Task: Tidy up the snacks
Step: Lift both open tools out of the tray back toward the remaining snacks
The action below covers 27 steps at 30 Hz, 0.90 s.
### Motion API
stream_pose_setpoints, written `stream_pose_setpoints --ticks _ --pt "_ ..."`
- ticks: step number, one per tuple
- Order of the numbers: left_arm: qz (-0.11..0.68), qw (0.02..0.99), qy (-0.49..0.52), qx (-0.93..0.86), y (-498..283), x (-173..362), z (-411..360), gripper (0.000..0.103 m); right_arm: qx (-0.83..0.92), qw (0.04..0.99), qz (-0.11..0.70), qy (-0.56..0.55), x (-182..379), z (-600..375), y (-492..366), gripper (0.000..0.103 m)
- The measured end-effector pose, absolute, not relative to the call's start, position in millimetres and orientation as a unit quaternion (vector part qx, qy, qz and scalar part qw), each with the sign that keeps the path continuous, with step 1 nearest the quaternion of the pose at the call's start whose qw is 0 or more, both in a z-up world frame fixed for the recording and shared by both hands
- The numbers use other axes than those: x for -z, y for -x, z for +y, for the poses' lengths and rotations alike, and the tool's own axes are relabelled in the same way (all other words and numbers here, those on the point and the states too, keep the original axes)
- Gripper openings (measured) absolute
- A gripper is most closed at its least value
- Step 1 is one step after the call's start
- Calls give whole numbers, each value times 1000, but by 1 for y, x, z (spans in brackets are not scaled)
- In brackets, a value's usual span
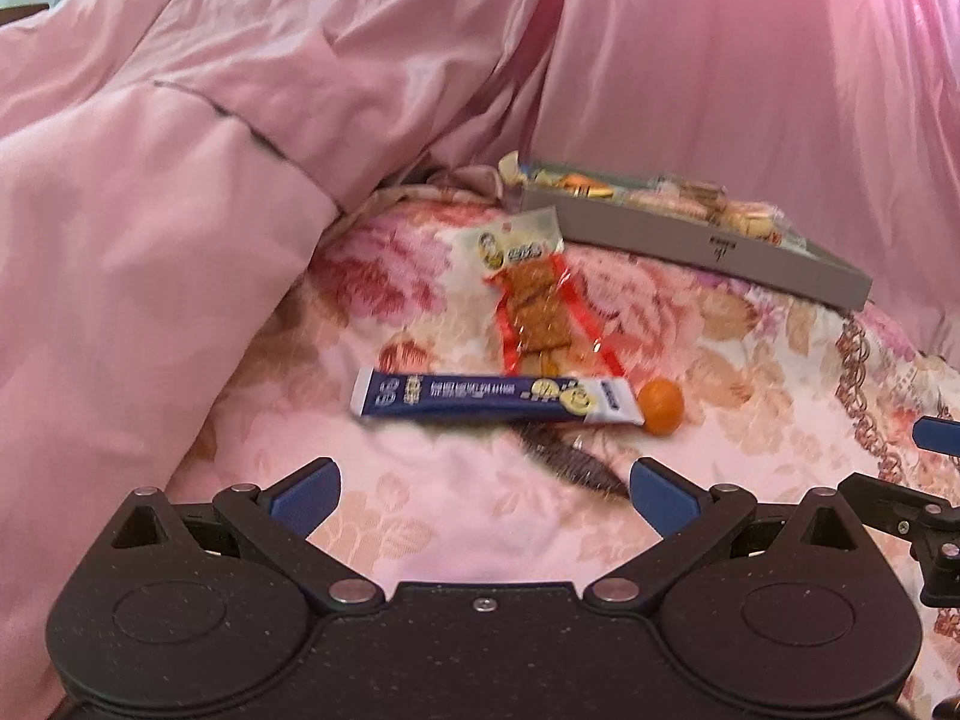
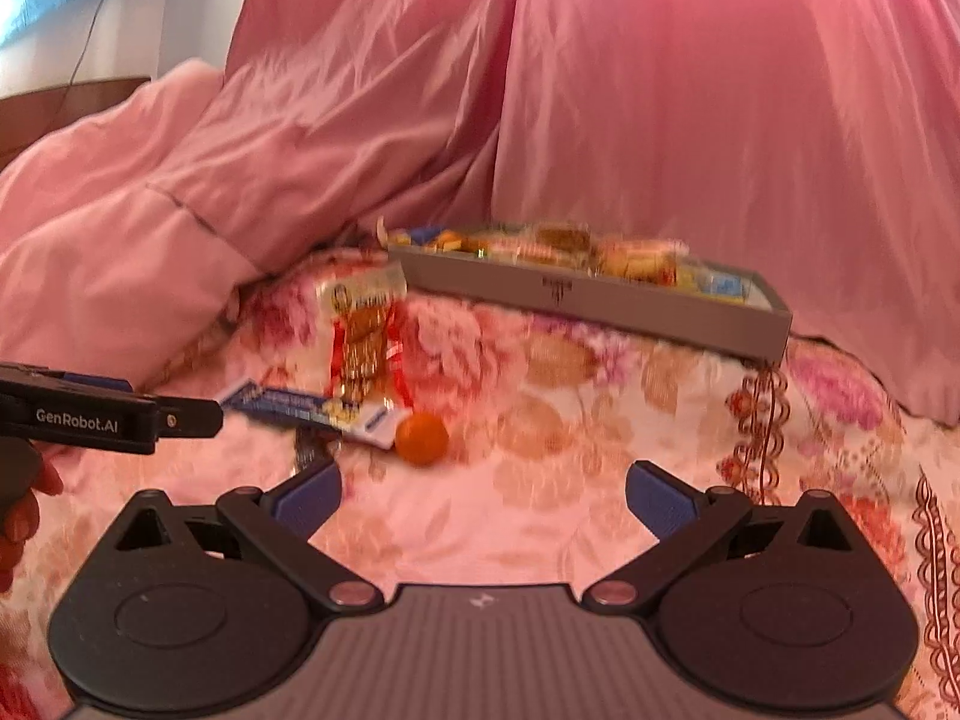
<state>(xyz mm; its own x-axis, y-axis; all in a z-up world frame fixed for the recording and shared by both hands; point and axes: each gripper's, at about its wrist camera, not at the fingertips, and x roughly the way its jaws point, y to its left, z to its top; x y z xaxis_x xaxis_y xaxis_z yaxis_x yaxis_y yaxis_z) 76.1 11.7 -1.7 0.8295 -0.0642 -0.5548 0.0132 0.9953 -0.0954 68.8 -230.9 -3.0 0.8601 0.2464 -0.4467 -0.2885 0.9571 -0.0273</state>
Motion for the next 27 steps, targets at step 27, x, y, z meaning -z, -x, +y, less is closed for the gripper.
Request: stream_pose_setpoints --ticks 27 --pt "300 953 5 38 -94 20 8 102 -138 945 289 66 33 -213 -97 103"
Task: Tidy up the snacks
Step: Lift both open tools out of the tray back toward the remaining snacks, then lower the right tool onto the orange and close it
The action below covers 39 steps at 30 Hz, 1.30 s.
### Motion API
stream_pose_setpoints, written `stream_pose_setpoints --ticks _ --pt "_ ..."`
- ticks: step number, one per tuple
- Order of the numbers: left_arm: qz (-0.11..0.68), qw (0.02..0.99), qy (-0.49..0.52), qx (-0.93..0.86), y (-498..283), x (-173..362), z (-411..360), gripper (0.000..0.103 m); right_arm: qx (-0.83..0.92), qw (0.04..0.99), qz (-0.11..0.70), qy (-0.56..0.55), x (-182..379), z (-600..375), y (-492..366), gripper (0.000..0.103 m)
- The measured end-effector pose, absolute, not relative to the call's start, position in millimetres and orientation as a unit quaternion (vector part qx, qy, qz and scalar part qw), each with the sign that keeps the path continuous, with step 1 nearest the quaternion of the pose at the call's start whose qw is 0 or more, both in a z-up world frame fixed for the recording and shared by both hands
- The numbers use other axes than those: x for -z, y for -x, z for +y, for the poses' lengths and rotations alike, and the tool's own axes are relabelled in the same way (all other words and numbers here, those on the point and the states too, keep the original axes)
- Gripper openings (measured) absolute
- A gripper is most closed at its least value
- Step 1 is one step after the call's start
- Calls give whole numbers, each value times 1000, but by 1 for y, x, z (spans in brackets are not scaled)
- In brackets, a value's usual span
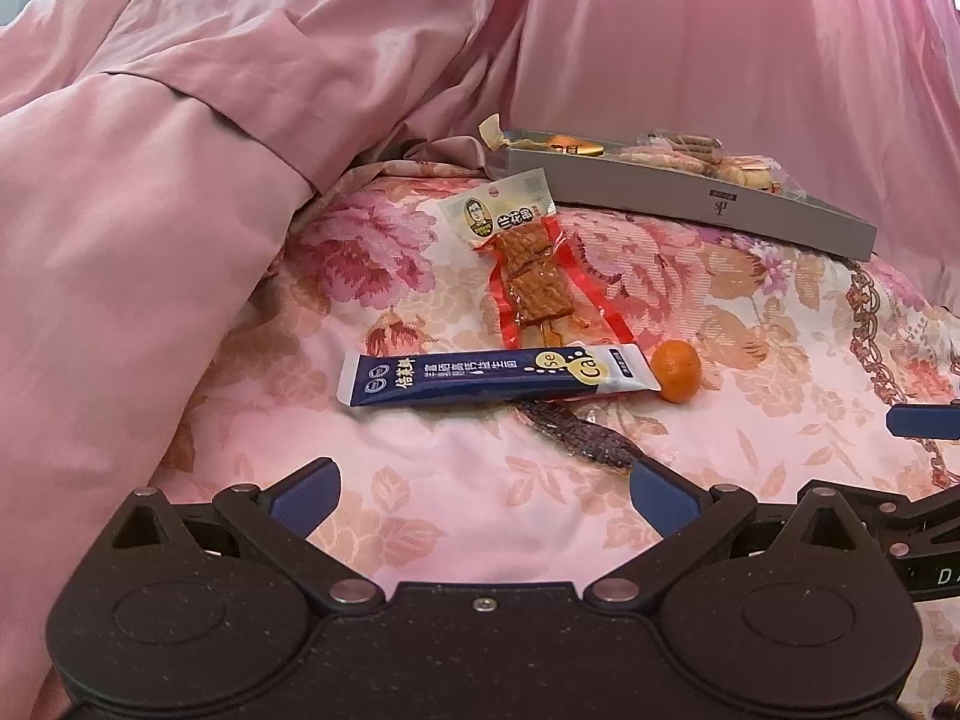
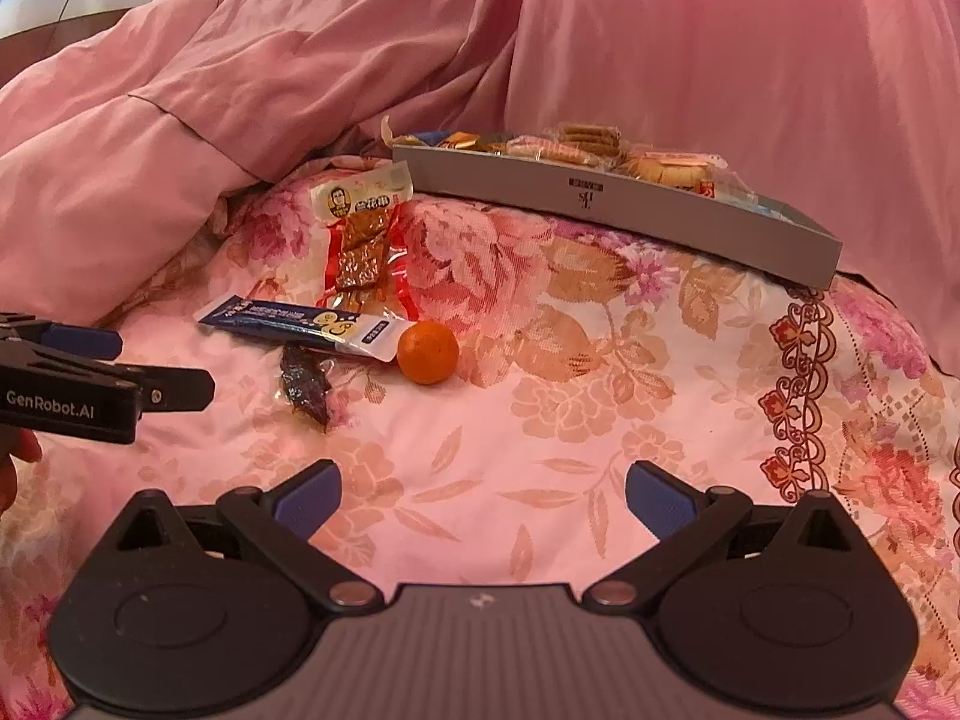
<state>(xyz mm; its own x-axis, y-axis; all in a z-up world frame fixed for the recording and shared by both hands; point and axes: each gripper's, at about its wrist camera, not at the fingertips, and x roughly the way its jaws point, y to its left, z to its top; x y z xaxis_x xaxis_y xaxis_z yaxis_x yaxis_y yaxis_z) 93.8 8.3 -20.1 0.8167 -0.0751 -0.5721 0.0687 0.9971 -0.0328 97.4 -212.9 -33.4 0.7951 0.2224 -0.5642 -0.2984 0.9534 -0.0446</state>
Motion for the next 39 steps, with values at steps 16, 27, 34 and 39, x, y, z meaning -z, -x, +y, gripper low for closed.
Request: stream_pose_setpoints --ticks 16,27,34,39 --pt "299 953 8 53 -127 28 21 102 -173 934 280 136 47 -186 -161 103" --pt "304 950 16 72 -129 31 21 102 -201 921 278 183 53 -163 -202 94" --pt "307 948 26 78 -132 32 24 102 -227 919 266 181 52 -158 -201 72" --pt "312 945 32 94 -132 32 23 102 -245 914 277 165 53 -162 -198 46"
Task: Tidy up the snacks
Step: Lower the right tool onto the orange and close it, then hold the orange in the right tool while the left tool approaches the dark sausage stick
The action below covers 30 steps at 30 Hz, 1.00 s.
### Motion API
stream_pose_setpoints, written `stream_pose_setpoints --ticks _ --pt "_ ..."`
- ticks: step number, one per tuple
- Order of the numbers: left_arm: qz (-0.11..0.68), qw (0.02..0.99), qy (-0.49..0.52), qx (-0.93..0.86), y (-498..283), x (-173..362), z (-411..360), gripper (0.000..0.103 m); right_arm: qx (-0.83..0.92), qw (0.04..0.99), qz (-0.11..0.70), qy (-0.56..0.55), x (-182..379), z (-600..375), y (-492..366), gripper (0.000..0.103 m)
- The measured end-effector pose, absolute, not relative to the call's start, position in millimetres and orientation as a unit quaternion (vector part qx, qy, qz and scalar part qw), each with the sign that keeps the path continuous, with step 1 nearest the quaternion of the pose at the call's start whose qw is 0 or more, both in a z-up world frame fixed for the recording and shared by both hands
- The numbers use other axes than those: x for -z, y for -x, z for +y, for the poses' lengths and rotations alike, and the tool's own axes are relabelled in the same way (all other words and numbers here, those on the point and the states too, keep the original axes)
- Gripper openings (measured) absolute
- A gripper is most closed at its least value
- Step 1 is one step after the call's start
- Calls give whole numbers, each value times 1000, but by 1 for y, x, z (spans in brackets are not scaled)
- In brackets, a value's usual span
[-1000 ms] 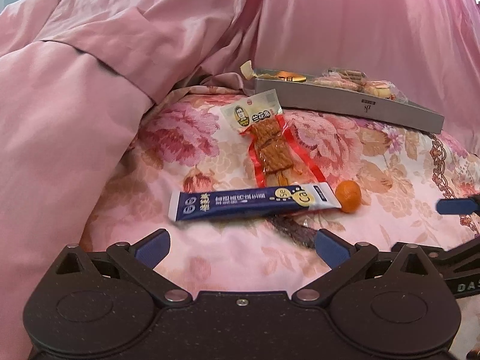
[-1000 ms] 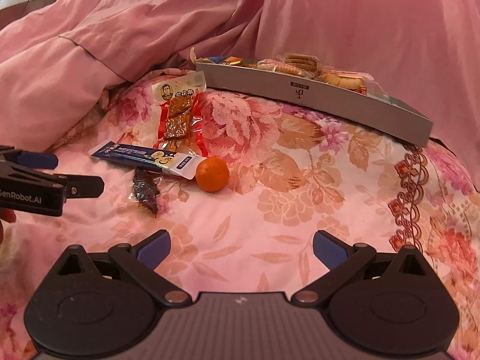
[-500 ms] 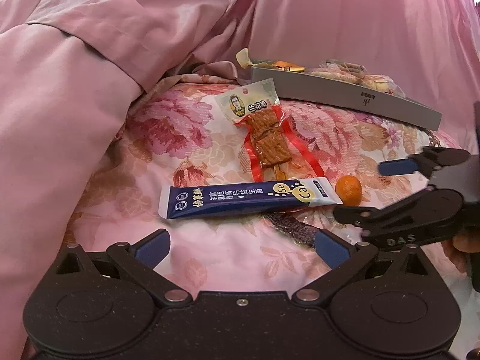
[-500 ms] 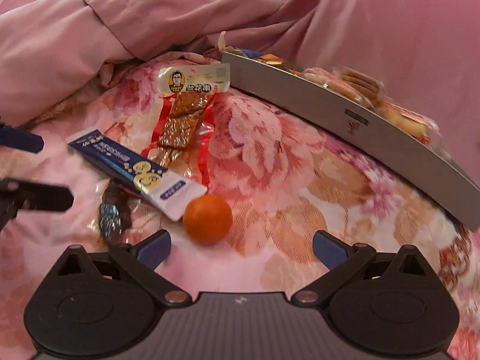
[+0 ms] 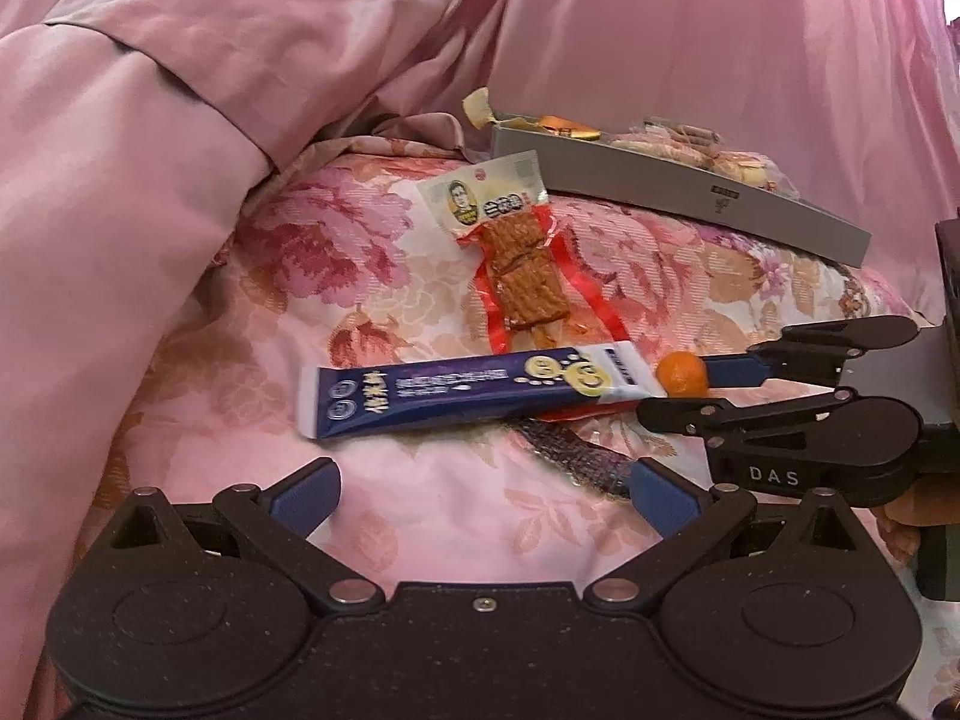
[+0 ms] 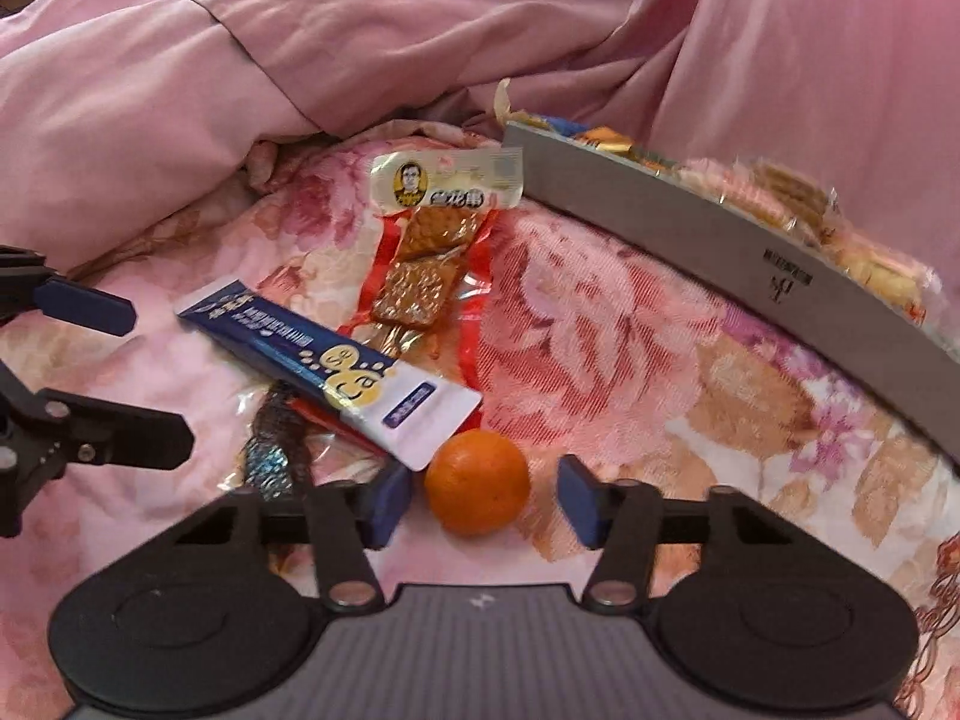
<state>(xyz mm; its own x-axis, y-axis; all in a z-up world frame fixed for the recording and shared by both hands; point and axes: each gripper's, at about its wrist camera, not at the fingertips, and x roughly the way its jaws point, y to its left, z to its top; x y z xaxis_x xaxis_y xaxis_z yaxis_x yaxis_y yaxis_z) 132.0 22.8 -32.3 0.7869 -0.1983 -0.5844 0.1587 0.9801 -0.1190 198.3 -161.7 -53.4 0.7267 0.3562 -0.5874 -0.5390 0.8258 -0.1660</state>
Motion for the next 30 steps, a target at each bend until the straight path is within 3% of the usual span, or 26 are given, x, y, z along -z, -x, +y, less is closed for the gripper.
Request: stream_pose_setpoints --ticks 3,18,27,30 --pt "311 943 40 110 -131 32 22 102 -248 915 278 155 52 -163 -196 40" --pt "327 935 69 115 -135 33 27 100 -312 894 307 96 50 -160 -164 39" --pt "337 936 -29 100 -141 40 -2 97 -258 912 310 81 46 -183 -136 40" --pt "338 934 -55 107 -145 43 -17 90 -237 917 315 68 47 -197 -135 40"
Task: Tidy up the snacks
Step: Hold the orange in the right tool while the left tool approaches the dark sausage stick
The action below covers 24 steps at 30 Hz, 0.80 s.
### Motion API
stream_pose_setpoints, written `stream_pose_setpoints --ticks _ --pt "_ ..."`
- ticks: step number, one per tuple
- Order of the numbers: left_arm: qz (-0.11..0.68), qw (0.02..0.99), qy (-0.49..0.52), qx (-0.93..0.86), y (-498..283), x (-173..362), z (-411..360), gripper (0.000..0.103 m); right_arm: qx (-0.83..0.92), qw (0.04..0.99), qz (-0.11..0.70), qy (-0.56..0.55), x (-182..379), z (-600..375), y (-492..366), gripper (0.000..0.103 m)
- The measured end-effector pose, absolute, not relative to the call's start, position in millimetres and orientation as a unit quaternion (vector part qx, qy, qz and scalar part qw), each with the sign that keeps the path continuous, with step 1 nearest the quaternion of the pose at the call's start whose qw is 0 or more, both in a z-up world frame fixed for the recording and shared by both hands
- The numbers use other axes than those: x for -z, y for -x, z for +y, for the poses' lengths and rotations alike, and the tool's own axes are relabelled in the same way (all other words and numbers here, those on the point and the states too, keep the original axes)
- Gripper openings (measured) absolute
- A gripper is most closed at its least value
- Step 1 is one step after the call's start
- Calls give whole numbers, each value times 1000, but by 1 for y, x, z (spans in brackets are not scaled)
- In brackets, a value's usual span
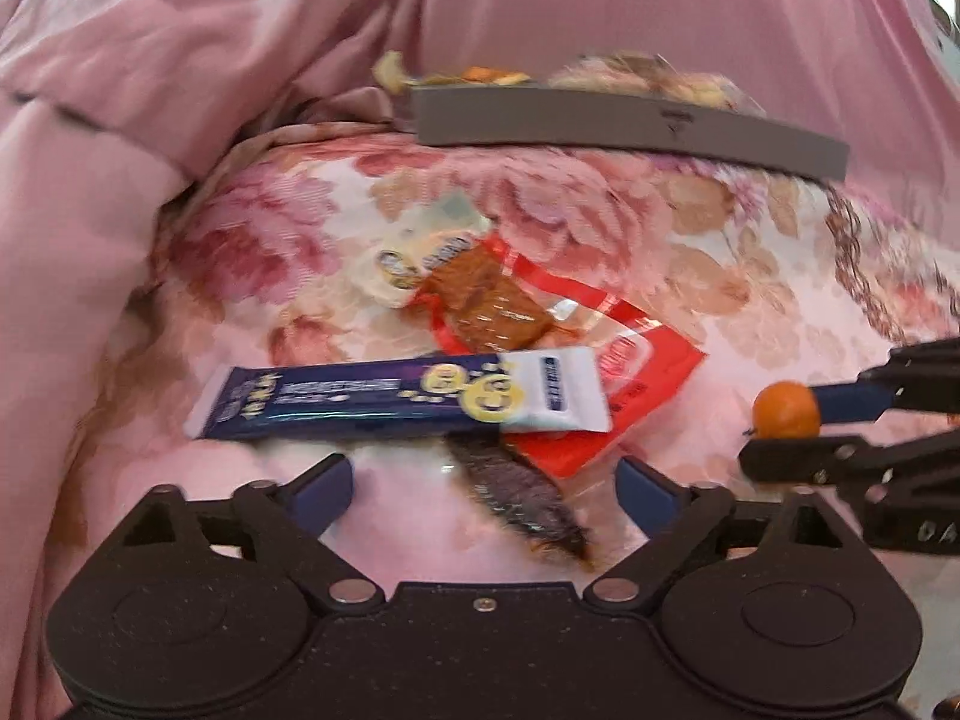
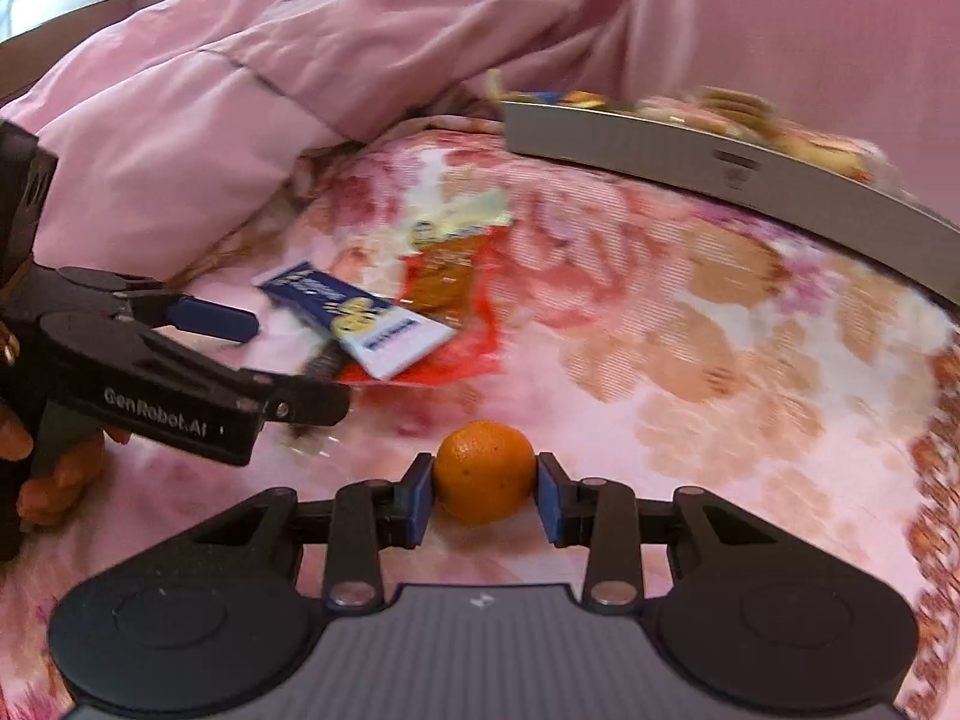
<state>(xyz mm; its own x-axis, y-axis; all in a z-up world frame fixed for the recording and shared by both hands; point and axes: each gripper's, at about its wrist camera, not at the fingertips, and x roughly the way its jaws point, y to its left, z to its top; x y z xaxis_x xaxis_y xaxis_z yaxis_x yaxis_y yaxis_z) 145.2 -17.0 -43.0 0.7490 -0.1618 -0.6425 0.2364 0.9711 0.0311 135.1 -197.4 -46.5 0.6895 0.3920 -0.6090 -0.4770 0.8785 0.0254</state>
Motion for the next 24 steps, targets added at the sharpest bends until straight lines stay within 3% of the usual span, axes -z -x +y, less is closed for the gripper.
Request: stream_pose_setpoints --ticks 4,12,24 --pt "331 934 -87 100 -146 46 -28 83 -220 921 320 45 46 -212 -132 40" --pt "351 930 -55 94 -141 39 -19 57 -218 921 319 45 47 -214 -124 40" --pt "376 922 -41 87 -105 30 -9 52 -242 916 317 40 48 -206 -106 40"
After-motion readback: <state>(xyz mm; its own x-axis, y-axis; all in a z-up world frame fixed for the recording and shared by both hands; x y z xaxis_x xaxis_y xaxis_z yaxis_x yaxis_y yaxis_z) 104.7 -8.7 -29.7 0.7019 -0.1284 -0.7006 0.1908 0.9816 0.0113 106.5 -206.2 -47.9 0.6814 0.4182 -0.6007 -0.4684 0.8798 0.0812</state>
